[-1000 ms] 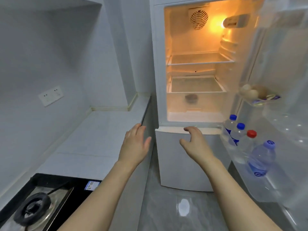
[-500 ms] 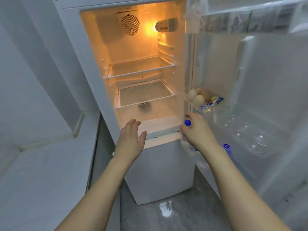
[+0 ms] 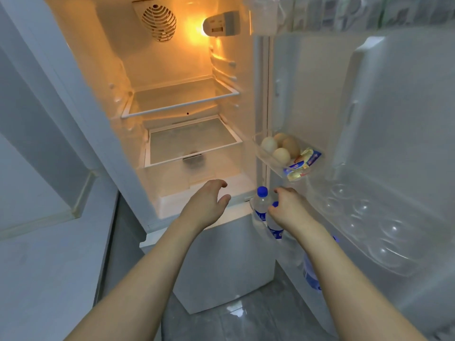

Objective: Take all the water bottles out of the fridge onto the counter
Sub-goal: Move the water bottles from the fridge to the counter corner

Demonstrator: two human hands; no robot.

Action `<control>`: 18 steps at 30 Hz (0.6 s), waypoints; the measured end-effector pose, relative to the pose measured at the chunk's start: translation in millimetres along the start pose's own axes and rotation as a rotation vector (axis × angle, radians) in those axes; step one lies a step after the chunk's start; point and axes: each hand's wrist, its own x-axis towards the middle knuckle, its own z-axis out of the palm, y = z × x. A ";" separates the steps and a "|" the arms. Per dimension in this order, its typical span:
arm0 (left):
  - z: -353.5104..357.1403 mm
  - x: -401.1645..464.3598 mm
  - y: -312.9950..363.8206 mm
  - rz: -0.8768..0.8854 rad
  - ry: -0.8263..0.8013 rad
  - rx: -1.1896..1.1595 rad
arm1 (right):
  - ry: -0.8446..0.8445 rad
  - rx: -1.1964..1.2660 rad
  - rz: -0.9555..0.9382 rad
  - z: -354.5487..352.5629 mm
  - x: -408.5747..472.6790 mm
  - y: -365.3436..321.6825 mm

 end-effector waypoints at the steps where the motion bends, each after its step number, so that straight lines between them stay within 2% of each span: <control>1: 1.7 7.4 0.4 0.009 -0.024 0.000 | -0.012 -0.029 0.013 1.6 4.4 1.0; 10: 48.5 70.9 16.0 0.104 -0.245 -0.007 | -0.105 -0.203 0.067 21.3 48.1 11.3; 18: 76.5 97.0 32.5 0.093 -0.336 -0.057 | -0.144 -0.245 0.136 36.3 69.0 19.3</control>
